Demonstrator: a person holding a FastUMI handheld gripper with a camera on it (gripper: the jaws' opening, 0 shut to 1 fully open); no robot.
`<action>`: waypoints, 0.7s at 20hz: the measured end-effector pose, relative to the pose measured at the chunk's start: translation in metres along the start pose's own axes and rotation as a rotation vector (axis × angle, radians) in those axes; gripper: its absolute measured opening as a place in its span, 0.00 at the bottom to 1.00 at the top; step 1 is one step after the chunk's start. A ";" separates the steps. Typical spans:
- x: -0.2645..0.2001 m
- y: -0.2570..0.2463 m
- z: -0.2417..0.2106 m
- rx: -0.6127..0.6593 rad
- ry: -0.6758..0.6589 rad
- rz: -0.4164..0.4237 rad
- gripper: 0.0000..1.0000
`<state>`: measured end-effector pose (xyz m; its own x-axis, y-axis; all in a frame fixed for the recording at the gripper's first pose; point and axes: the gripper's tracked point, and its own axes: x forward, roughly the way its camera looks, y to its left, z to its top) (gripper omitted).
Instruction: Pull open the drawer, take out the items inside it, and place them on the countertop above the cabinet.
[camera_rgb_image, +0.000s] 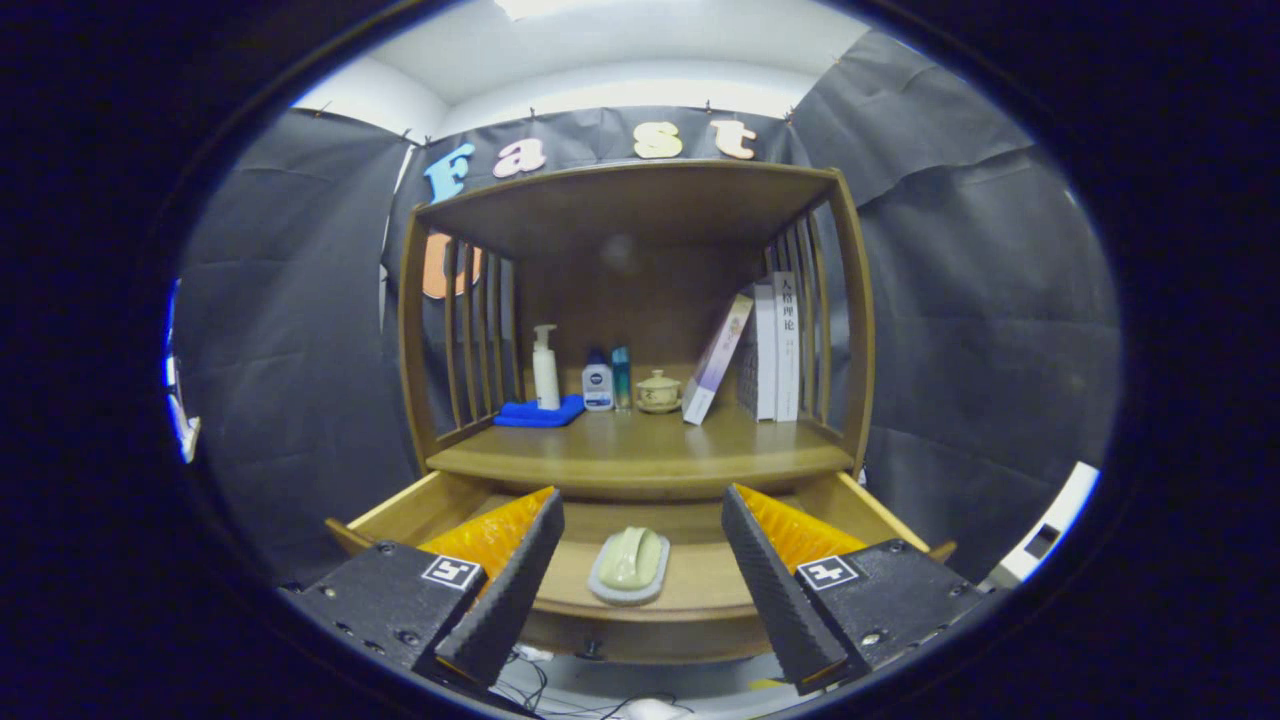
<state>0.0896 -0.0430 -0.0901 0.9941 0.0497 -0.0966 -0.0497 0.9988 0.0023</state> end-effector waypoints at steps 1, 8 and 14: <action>0.010 0.001 0.008 0.004 0.010 0.001 1.00; 0.087 0.025 0.000 -0.048 0.254 0.089 1.00; 0.123 0.030 -0.057 -0.037 0.541 0.120 1.00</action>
<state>0.2046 -0.0067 -0.1590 0.7903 0.1449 -0.5953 -0.1725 0.9850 0.0107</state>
